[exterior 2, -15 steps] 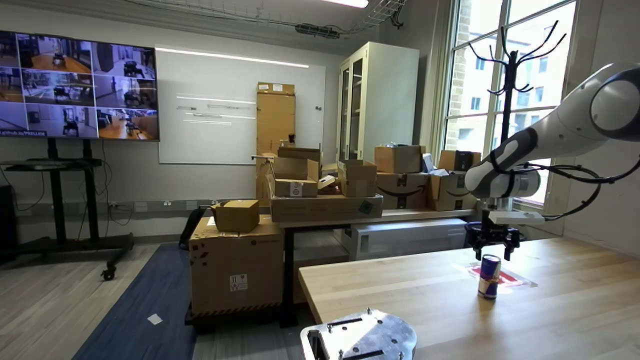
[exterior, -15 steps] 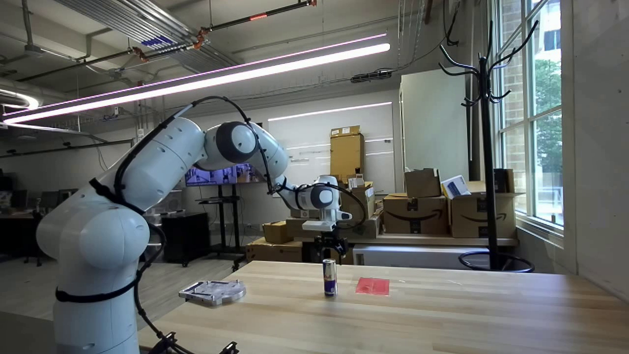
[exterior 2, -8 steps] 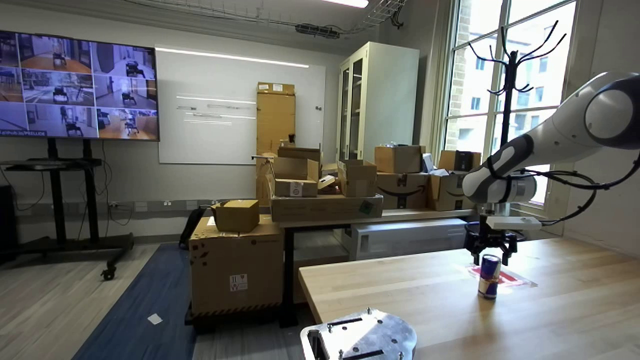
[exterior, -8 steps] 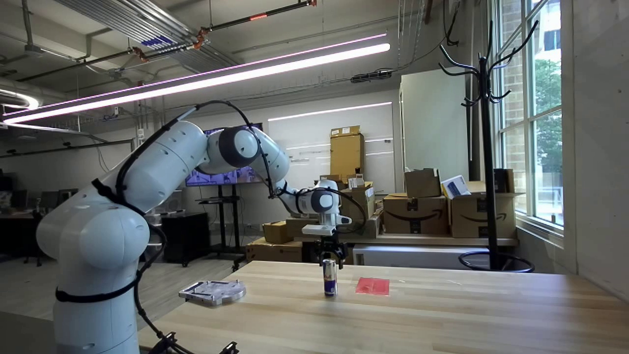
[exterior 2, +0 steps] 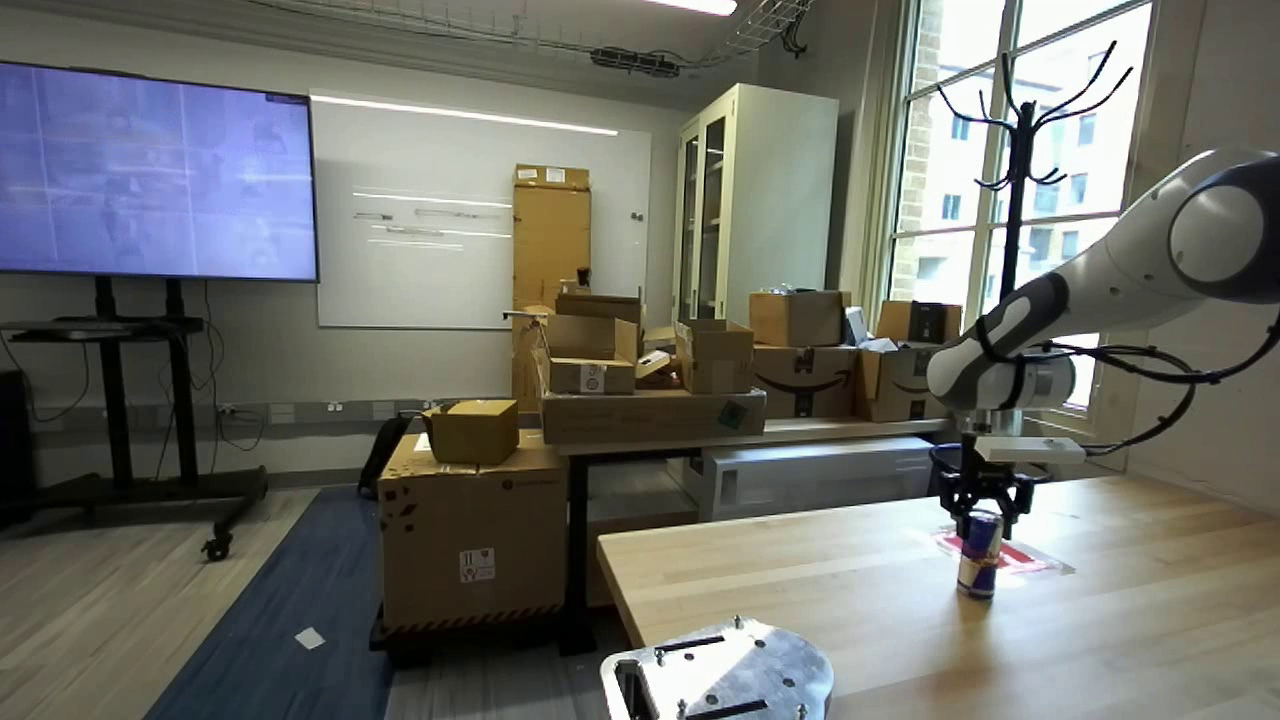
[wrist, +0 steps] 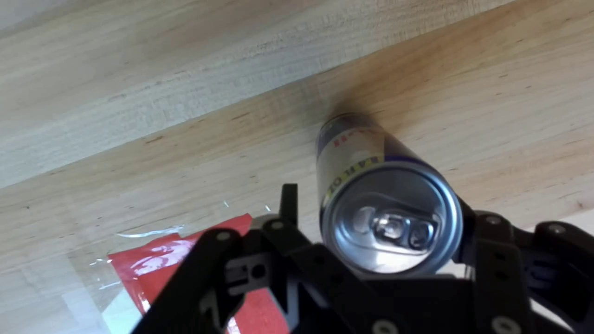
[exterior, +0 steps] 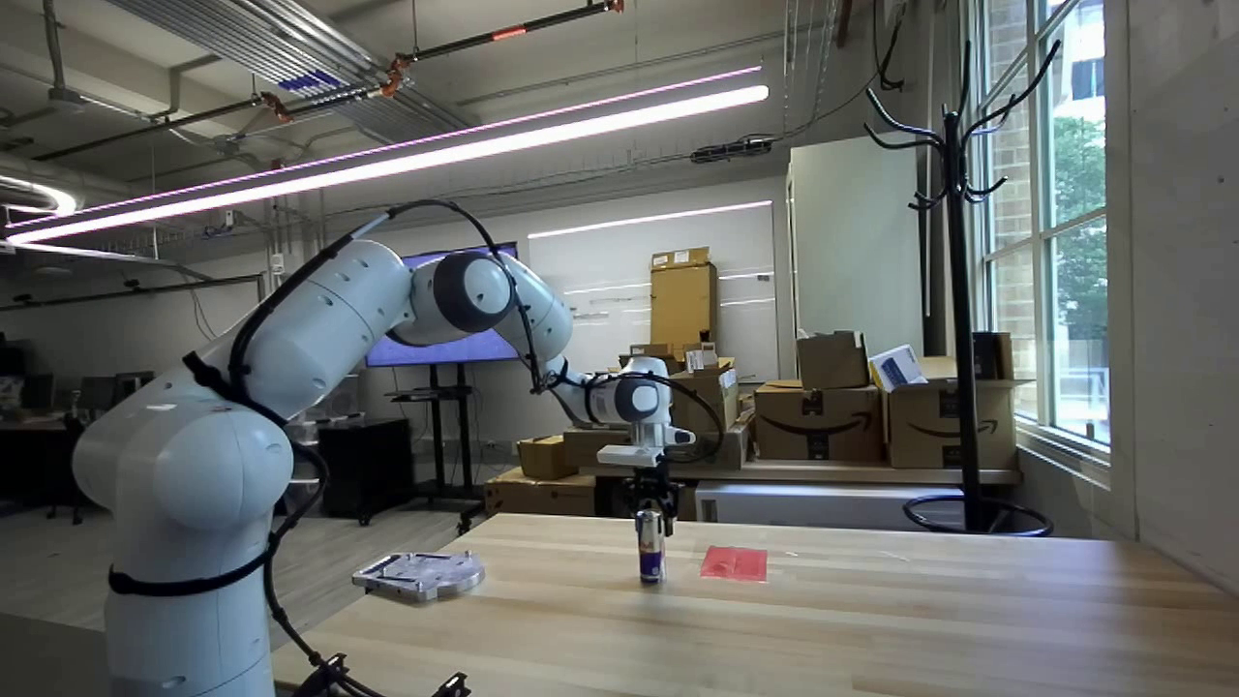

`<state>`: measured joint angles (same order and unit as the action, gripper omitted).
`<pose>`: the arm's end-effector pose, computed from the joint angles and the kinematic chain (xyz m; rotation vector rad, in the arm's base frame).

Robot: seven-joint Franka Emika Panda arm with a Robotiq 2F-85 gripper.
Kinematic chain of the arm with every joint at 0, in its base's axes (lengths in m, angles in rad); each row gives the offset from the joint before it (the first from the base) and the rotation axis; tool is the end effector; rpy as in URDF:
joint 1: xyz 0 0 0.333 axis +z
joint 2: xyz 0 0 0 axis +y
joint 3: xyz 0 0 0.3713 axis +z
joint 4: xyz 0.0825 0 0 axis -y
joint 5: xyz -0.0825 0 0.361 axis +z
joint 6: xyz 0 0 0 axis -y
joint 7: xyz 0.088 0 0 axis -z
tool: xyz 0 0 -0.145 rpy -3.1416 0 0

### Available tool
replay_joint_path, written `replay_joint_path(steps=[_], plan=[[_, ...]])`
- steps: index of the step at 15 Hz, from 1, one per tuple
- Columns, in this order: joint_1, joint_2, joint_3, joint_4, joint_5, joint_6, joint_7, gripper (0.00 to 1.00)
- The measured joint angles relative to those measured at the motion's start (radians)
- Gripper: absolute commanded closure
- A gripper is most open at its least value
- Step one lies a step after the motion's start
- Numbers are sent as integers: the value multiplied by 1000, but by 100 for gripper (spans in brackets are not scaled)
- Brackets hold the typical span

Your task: Put the can on the metal plate

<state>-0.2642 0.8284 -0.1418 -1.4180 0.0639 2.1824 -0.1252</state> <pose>0.6914 -0.2690 0.2155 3.0724 -0.4275 -0.1055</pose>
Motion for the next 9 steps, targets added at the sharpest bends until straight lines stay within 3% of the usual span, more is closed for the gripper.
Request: replay_joint_path(steps=[1, 9], plan=[[0, 1, 0, 2, 0, 0, 0, 66], [-4, -16, 0, 2, -1, -2, -1, 67]])
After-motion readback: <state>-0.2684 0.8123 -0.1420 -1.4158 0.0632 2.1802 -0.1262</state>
